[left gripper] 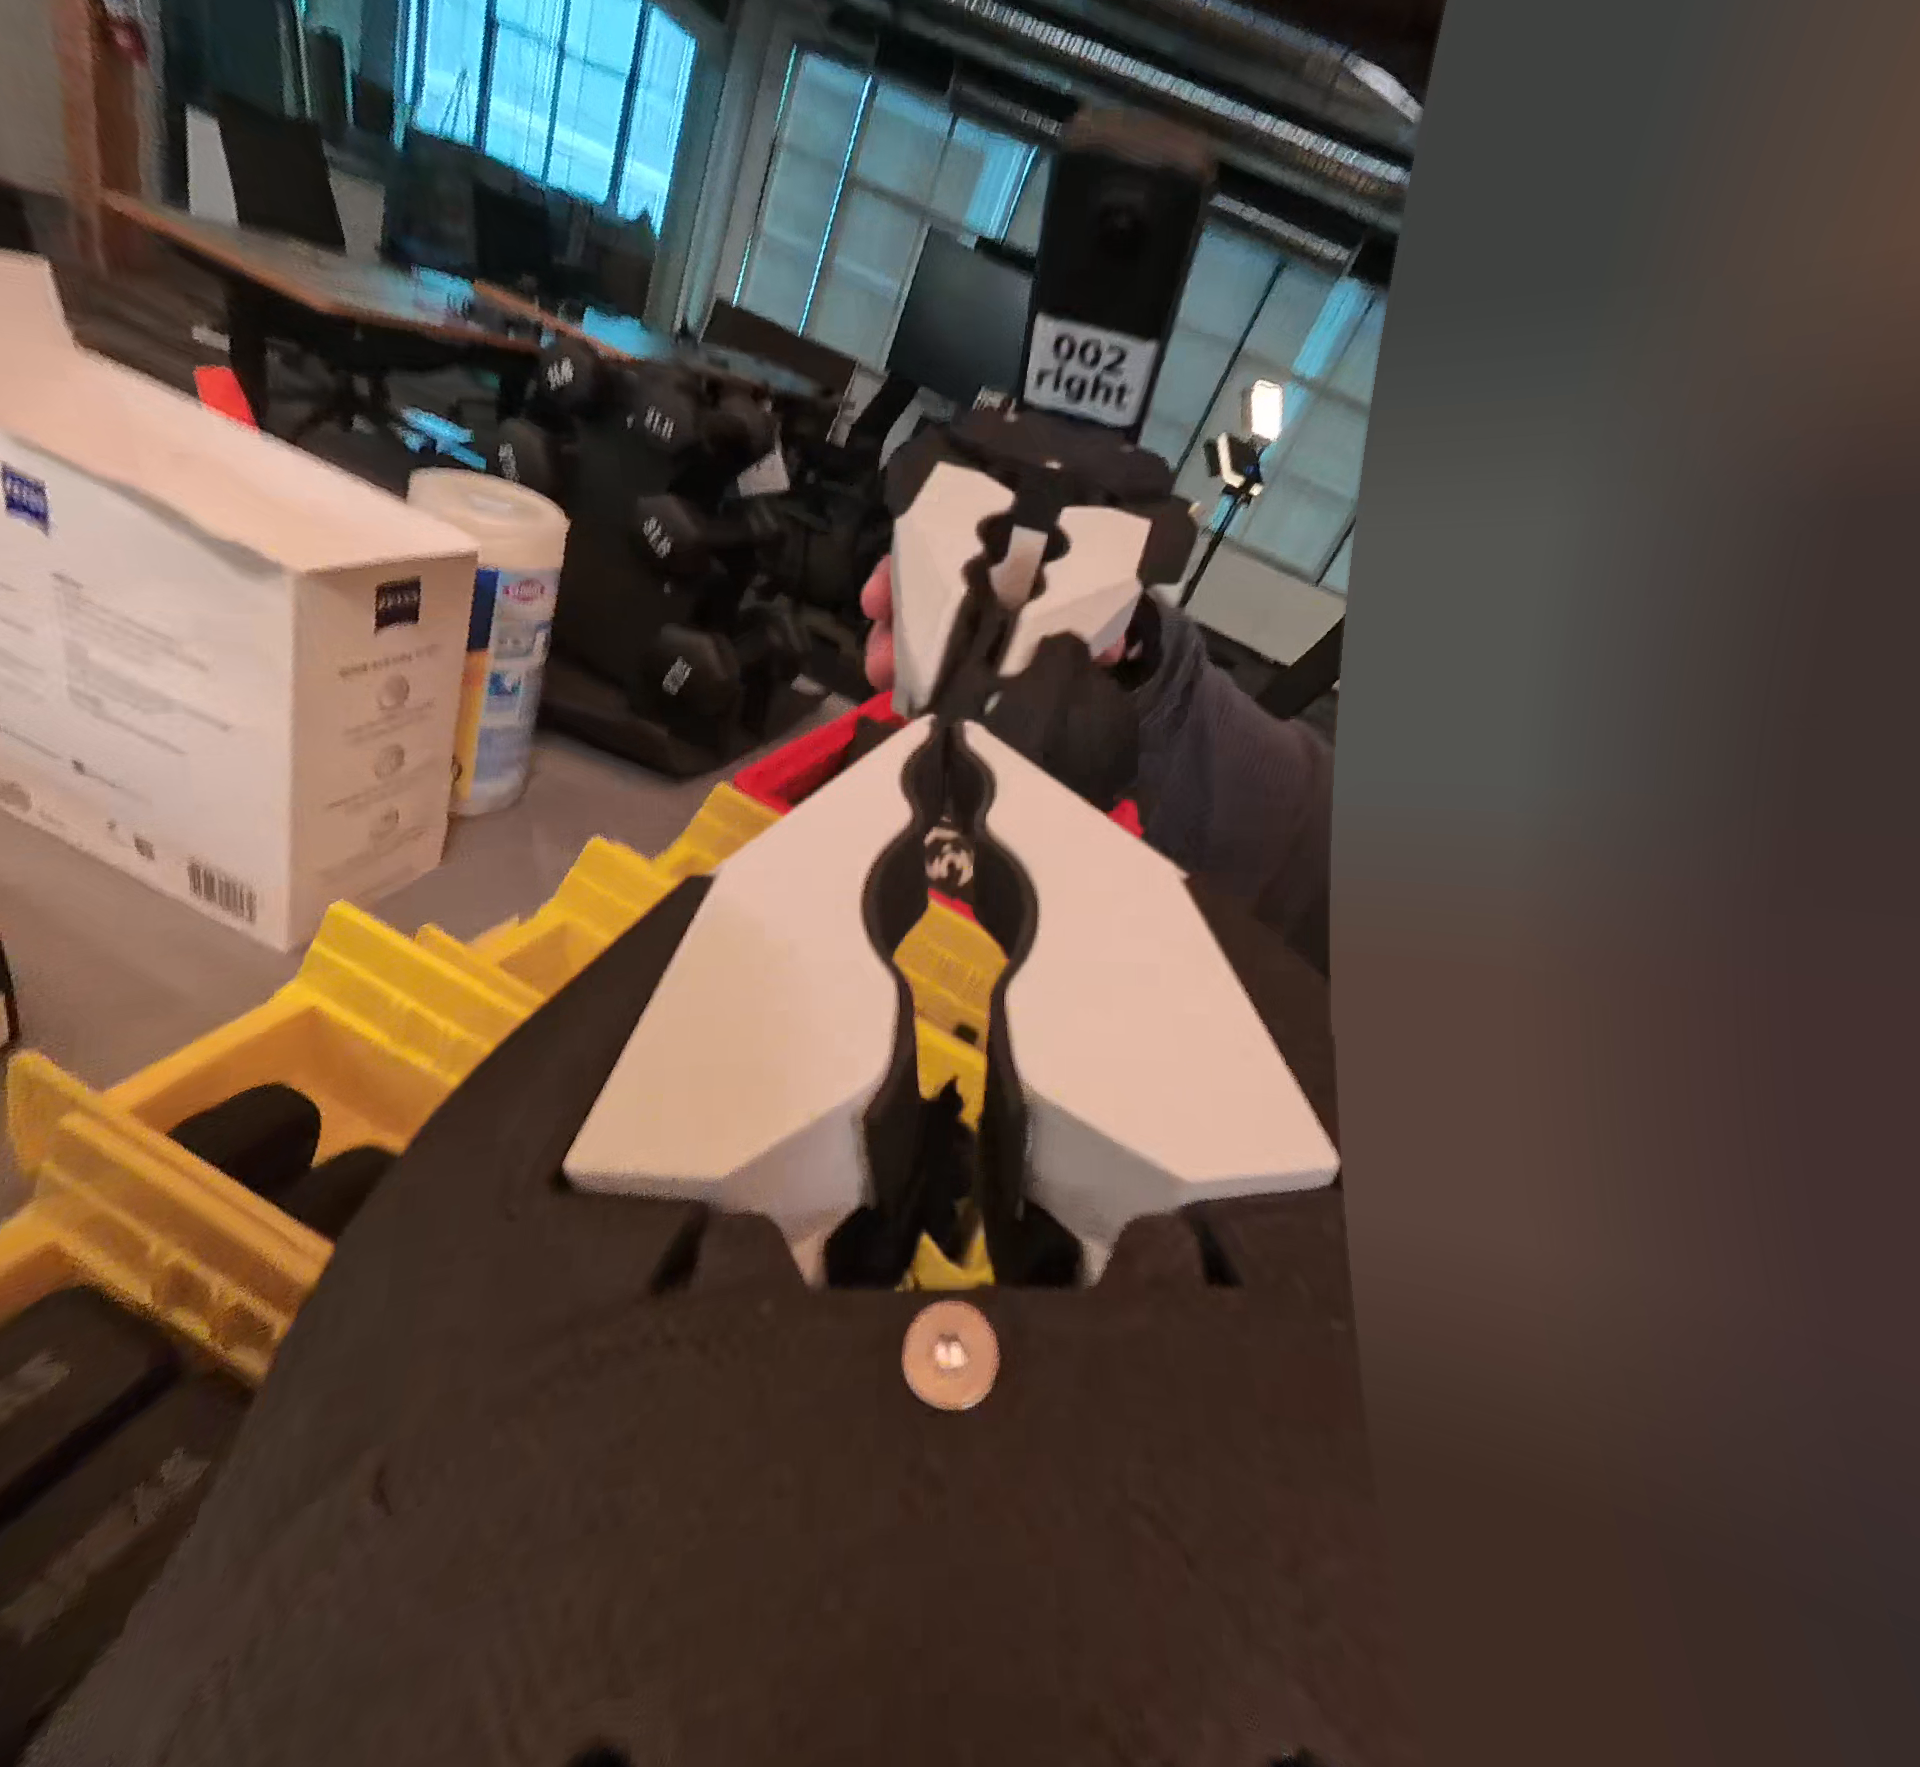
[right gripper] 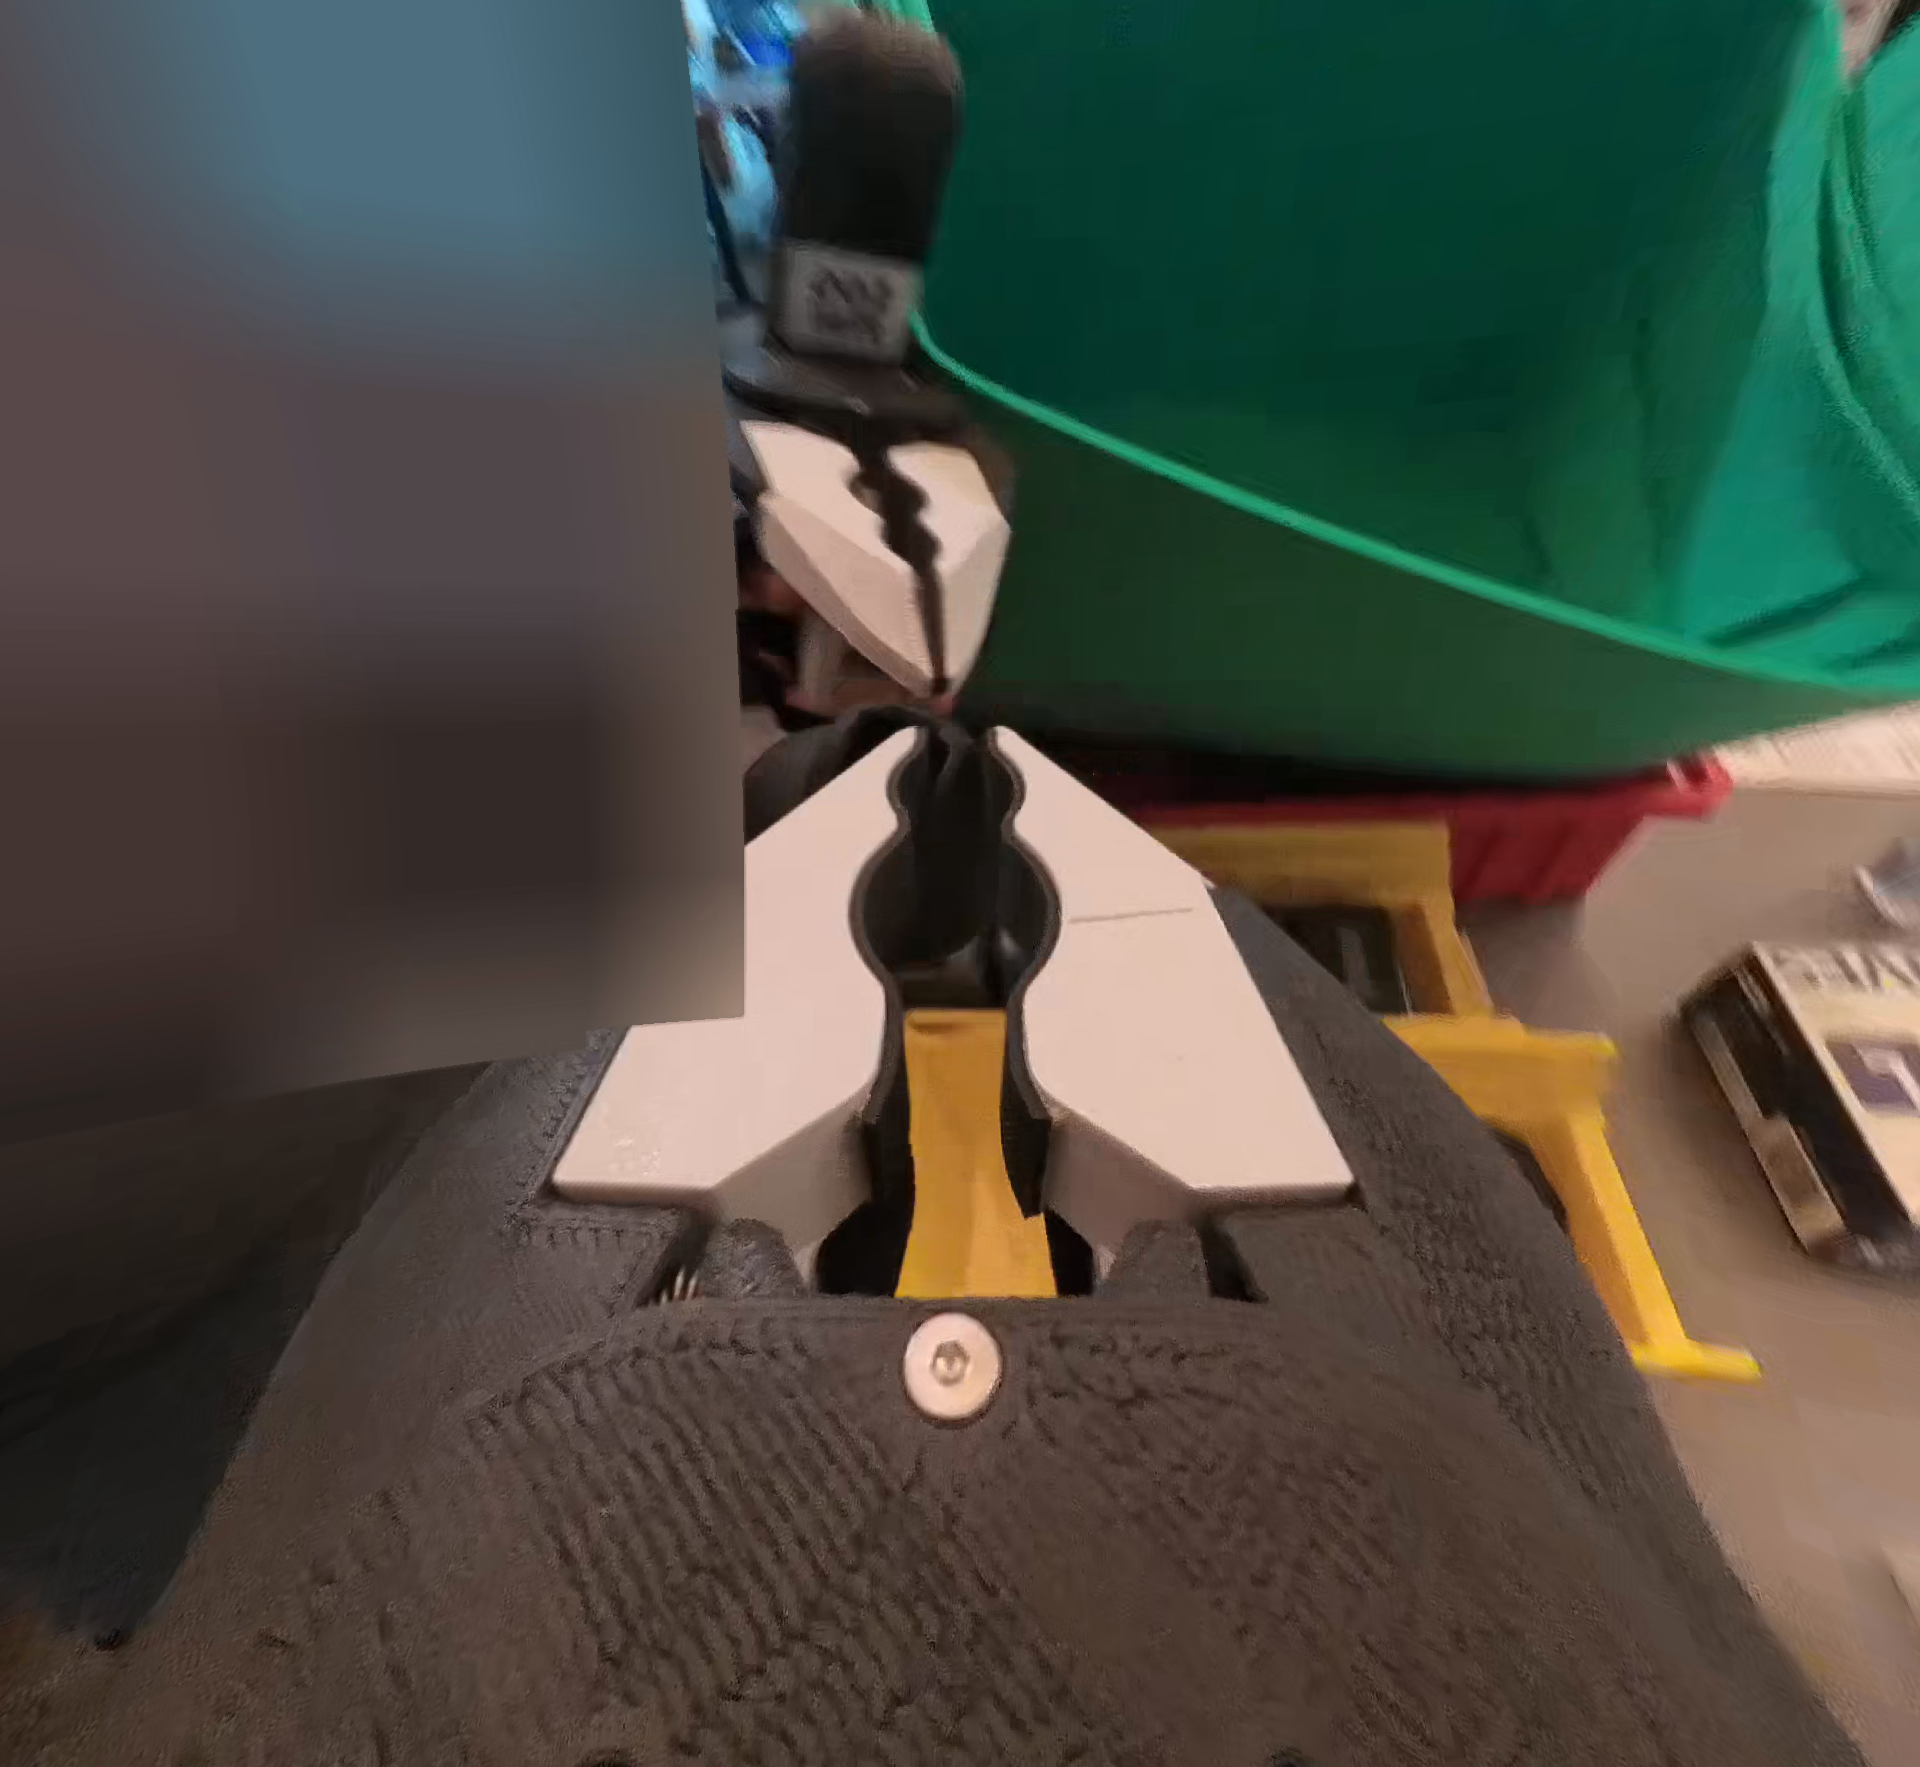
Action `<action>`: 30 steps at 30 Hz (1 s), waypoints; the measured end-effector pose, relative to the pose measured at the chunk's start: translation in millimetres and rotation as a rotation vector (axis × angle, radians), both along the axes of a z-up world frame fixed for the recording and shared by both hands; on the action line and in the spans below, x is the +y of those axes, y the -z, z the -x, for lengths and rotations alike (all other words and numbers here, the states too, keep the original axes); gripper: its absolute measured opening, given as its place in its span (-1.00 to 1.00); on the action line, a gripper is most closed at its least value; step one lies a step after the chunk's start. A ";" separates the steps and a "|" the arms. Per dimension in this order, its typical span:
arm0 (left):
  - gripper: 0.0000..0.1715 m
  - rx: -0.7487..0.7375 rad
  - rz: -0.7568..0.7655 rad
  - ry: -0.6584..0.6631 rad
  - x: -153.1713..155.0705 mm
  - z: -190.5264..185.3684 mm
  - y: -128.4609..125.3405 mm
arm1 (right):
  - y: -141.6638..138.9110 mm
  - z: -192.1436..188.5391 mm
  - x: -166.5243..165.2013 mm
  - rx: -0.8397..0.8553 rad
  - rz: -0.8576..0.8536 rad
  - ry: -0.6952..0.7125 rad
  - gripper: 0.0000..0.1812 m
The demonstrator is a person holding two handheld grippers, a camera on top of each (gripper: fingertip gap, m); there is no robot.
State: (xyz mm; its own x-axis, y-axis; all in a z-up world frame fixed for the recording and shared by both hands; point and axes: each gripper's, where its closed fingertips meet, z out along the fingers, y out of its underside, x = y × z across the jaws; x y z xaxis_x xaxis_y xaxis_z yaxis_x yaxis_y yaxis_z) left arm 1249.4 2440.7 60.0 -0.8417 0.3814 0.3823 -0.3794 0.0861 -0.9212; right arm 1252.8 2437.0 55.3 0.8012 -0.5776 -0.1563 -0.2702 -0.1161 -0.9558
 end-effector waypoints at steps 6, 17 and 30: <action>-0.86 -0.058 -0.174 -0.192 -14.0 -30.7 42.0 | 67.6 -35.4 -4.2 0.082 0.111 0.154 -0.93; -0.42 -0.019 0.033 -0.022 -11.4 3.2 25.9 | 3.4 -27.7 -3.8 -0.254 -0.265 0.230 -0.96; -0.46 -0.556 -0.290 -0.051 -18.2 -1.2 87.2 | 42.6 6.4 -14.0 -0.020 0.123 0.061 -0.50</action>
State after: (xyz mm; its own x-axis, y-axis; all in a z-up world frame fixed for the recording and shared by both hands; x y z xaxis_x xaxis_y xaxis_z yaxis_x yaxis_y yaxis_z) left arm 1250.7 2422.6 -27.3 -0.9588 0.2817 -0.0359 0.1394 0.3567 -0.9238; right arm 1246.4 2423.0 12.7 0.7664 -0.6389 -0.0657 -0.2617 -0.2172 -0.9404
